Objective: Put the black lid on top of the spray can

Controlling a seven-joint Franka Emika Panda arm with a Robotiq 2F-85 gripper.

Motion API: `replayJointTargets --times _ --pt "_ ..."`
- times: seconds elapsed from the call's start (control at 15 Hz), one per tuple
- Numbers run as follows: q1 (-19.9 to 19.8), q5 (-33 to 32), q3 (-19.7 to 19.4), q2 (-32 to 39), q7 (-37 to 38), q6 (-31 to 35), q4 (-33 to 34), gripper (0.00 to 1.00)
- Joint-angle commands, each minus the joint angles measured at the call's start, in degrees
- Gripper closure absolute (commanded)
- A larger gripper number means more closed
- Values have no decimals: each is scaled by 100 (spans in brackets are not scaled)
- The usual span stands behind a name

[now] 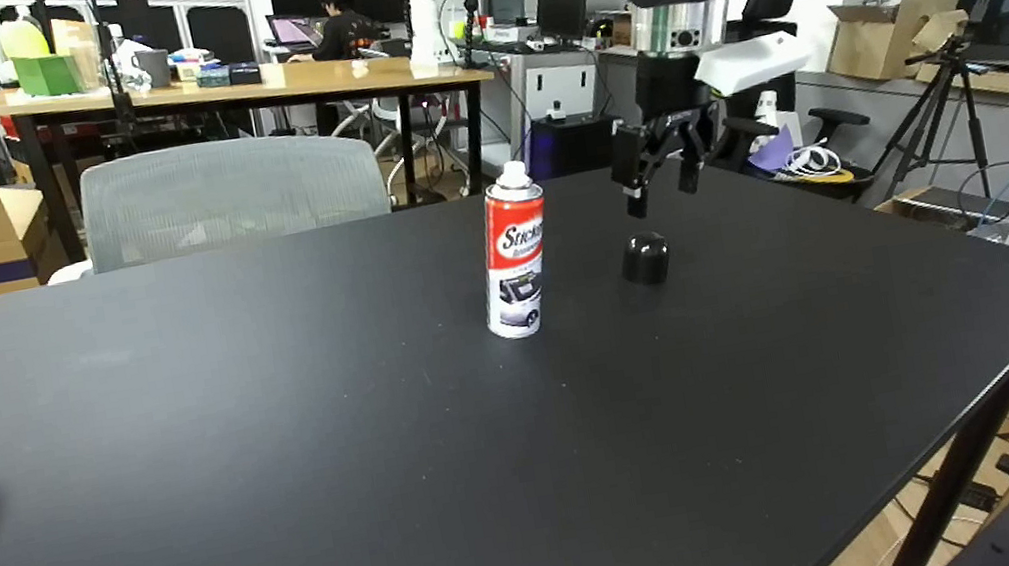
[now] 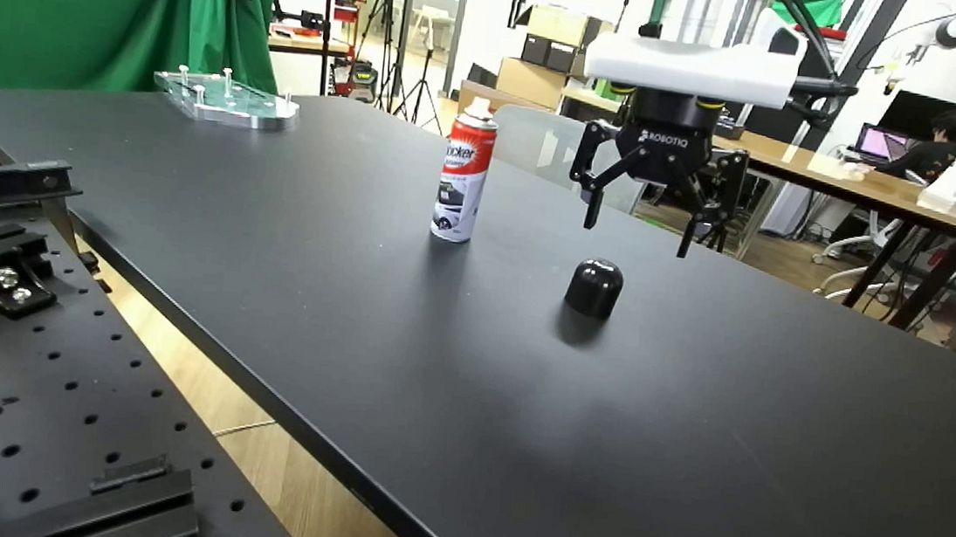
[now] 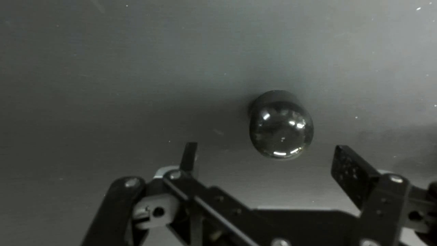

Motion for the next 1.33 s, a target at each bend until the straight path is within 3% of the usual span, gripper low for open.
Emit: replayJointTargets --times 0.0,0.67,0.73,0.8,1.07,1.2,1.27 --pt "-194 205 211 231 44 -207 259 0" --pt "-587 669 611 698 -295 -641 756 0" --pt "-600 671 624 741 -307 -706 824 25" --pt "-621 682 647 777 -331 -749 876 25" --pt "-636 706 650 920 -363 -938 1072 55" --pt "-637 699 643 977 -356 -1032 1150 67" --pt "-636 698 642 986 -360 -1087 1181 69"
